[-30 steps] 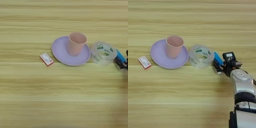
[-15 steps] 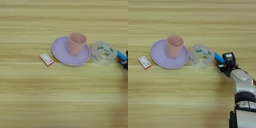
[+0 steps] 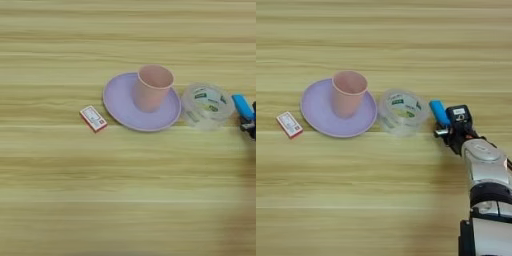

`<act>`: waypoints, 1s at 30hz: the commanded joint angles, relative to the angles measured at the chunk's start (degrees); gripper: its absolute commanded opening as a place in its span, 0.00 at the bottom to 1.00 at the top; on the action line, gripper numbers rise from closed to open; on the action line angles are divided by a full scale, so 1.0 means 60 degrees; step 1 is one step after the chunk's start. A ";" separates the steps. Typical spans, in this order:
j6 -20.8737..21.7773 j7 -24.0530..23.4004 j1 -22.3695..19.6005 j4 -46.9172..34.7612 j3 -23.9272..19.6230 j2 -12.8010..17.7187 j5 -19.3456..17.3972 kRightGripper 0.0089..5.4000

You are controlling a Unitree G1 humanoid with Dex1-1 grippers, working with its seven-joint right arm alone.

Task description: Move the objects on the table

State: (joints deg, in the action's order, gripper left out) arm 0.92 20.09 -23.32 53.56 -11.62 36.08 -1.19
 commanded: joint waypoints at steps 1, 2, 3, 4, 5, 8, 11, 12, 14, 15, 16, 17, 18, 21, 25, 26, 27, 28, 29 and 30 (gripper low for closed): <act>0.0046 -0.0279 -0.0030 -0.0902 -0.0343 0.0305 -0.0220 0.28; 0.0027 -0.0321 0.0068 -0.1252 -0.0424 0.0289 -0.0280 0.28; -0.0002 -0.0358 0.0164 -0.1573 -0.0492 0.0269 -0.0329 0.28; -0.0031 -0.0369 0.0248 -0.1845 -0.0548 0.0251 -0.0370 0.27; -0.0091 -0.0401 0.0362 -0.2186 -0.0607 0.0231 -0.0396 0.26; -0.0254 -0.0438 0.0627 -0.3065 -0.0792 0.0158 -0.0505 0.26; -0.0281 -0.0439 0.0916 -0.4060 -0.0996 0.0059 -0.0702 0.26; -0.0284 -0.0428 0.1015 -0.4383 -0.1067 0.0028 -0.0763 0.26; -0.0349 -0.0421 0.1242 -0.5062 -0.1200 -0.0022 -0.0864 0.26; -0.0408 -0.0427 0.1345 -0.5353 -0.1255 -0.0036 -0.0891 0.26; -0.0473 -0.0441 0.1442 -0.5629 -0.1309 -0.0045 -0.0914 0.26; -0.0540 -0.0447 0.1532 -0.5884 -0.1361 -0.0050 -0.0949 0.26; -0.0614 -0.0455 0.1631 -0.6172 -0.1417 -0.0058 -0.0983 0.26; -0.0959 -0.0397 0.2092 -0.7542 -0.1626 -0.0132 -0.1177 0.26; -0.1525 -0.0189 0.2734 -0.9490 -0.1791 -0.0268 -0.1588 0.26; -0.1664 -0.0116 0.2859 -0.9866 -0.1809 -0.0305 -0.1693 0.26; -0.1823 0.0019 0.3004 -1.0276 -0.1804 -0.0347 -0.1858 0.26; -0.1954 0.0132 0.3125 -1.0607 -0.1791 -0.0384 -0.2003 0.26; -0.2073 0.0269 0.3261 -1.0935 -0.1753 -0.0415 -0.2139 0.26; -0.2171 0.0376 0.3377 -1.1201 -0.1724 -0.0445 -0.2240 0.26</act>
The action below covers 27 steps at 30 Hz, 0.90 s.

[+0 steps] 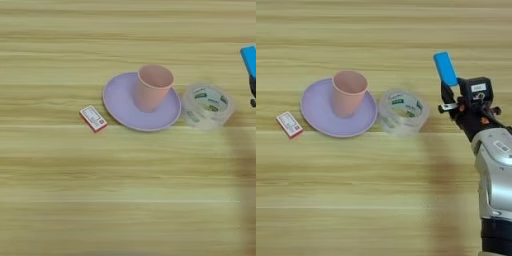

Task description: Move the objects on the table

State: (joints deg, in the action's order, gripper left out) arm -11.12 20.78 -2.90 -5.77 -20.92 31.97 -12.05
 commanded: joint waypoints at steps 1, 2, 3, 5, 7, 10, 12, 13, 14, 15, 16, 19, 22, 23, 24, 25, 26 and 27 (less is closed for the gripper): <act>-0.0257 0.0360 0.0071 -0.1532 -0.0159 0.0215 -0.0503 0.26; -0.0338 0.0539 0.0209 -0.1798 -0.0139 0.0204 -0.0657 0.26; -0.0397 0.0708 0.0337 -0.2041 -0.0124 0.0192 -0.0776 0.26; -0.0525 0.1046 0.0595 -0.2497 -0.0077 0.0180 -0.1040 0.26; -0.0589 0.1294 0.0809 -0.2856 0.0014 0.0161 -0.1156 0.26; -0.0603 0.1616 0.1124 -0.3374 0.0326 0.0086 -0.1191 0.26; -0.0604 0.1749 0.1272 -0.3602 0.0511 0.0054 -0.1137 0.26; -0.0618 0.1809 0.1344 -0.3720 0.0594 0.0031 -0.1136 0.26; -0.0641 0.1870 0.1411 -0.3826 0.0666 0.0017 -0.1143 0.26; -0.0663 0.1933 0.1480 -0.3934 0.0750 0.0009 -0.1152 0.26; -0.0697 0.1990 0.1531 -0.4024 0.0839 -0.0008 -0.1184 0.26; -0.0757 0.2277 0.1650 -0.4161 0.1315 -0.0051 -0.1175 0.26; -0.0838 0.2445 0.1607 -0.3983 0.1930 -0.0118 -0.0918 0.26; -0.0876 0.2466 0.1563 -0.3867 0.2187 -0.0151 -0.0793 0.26; -0.0908 0.2469 0.1521 -0.3722 0.2494 -0.0184 -0.0609 0.26; -0.0941 0.2480 0.1496 -0.3611 0.2746 -0.0217 -0.0473 0.26; -0.0978 0.2509 0.1490 -0.3530 0.2958 -0.0234 -0.0359 0.26; -0.1003 0.2541 0.1499 -0.3480 0.3120 -0.0237 -0.0250 0.26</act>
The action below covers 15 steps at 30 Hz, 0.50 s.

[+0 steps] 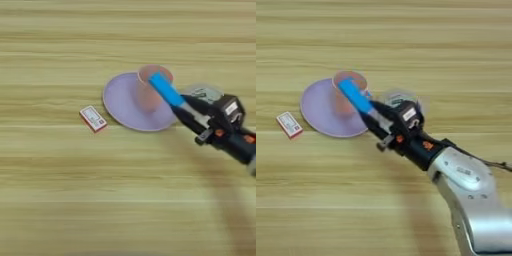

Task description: Move the objects on the table

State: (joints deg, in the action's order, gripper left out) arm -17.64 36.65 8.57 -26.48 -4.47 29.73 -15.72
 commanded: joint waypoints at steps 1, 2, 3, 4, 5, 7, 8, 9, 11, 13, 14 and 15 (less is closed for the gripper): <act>0.0062 -0.0066 -0.0397 -0.0003 0.0489 0.0140 0.0442 0.26; 0.0029 -0.0025 -0.0356 0.0017 0.0585 0.0181 0.0536 0.26; -0.0006 0.0010 -0.0316 0.0047 0.0651 0.0225 0.0615 0.26; -0.0021 0.0040 -0.0264 0.0092 0.0698 0.0276 0.0699 0.26; -0.0039 0.0070 -0.0221 0.0132 0.0728 0.0302 0.0759 0.26; -0.0034 0.0150 -0.0131 0.0164 0.0797 0.0345 0.0883 0.26; -0.0036 0.0195 -0.0089 0.0165 0.0841 0.0351 0.0925 0.26; -0.0035 0.0239 -0.0054 0.0167 0.0889 0.0352 0.0957 0.26; -0.0031 0.0314 -0.0008 0.0174 0.0983 0.0337 0.1003 0.26; -0.0047 0.0398 0.0006 0.0192 0.1046 0.0313 0.1014 0.26; -0.0056 0.0438 0.0002 0.0220 0.1076 0.0305 0.1018 0.26; -0.0066 0.0460 -0.0006 0.0259 0.1109 0.0295 0.1032 0.26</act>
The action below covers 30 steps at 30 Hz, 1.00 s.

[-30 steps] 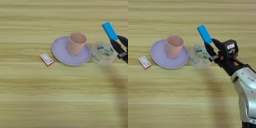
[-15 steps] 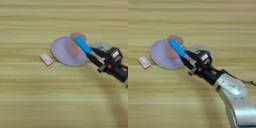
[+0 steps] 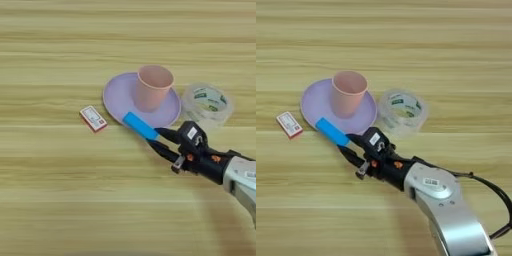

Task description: Move the objects on the table

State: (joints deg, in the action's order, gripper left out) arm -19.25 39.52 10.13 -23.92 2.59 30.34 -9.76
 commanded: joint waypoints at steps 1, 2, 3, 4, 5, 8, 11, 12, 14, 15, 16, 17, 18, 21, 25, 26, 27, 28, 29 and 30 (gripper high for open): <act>0.0188 0.0029 -0.0274 -0.0100 -0.0002 0.0178 0.0041 0.26; 0.0186 0.0071 -0.0280 -0.0030 0.0072 0.0164 0.0073 0.26; 0.0183 0.0111 -0.0299 0.0080 0.0189 0.0126 0.0109 0.26; 0.0192 0.0146 -0.0325 0.0192 0.0306 0.0097 0.0150 0.26; 0.0205 0.0165 -0.0356 0.0301 0.0399 0.0067 0.0180 0.26; 0.0261 0.0143 -0.0492 0.0680 0.0584 -0.0028 0.0333 0.26; 0.0313 0.0097 -0.0598 0.0980 0.0669 -0.0092 0.0522 0.26; 0.0329 0.0076 -0.0623 0.1060 0.0694 -0.0109 0.0580 0.26; 0.0358 0.0046 -0.0669 0.1199 0.0733 -0.0149 0.0697 0.26; 0.0368 0.0037 -0.0700 0.1272 0.0750 -0.0175 0.0747 0.26; 0.0377 0.0025 -0.0725 0.1338 0.0767 -0.0198 0.0797 0.26; 0.0396 0.0008 -0.0749 0.1417 0.0799 -0.0205 0.0864 0.26; 0.0426 -0.0020 -0.0770 0.1498 0.0828 -0.0207 0.0934 0.26; 0.0520 -0.0072 -0.0796 0.1616 0.0852 -0.0208 0.1044 0.35; 0.0635 -0.0046 -0.0787 0.1585 0.0801 -0.0253 0.1049 0.44; 0.0648 -0.0035 -0.0779 0.1555 0.0777 -0.0255 0.1024 0.47; 0.0653 -0.0018 -0.0755 0.1484 0.0736 -0.0247 0.0982 0.50; 0.0656 0.0004 -0.0721 0.1398 0.0691 -0.0236 0.0935 0.53; 0.0648 0.0032 -0.0675 0.1280 0.0610 -0.0215 0.0860 0.56; 0.0640 0.0043 -0.0634 0.1170 0.0527 -0.0194 0.0805 0.59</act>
State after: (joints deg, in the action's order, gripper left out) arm -17.06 40.52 7.71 -13.38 8.21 28.20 -3.72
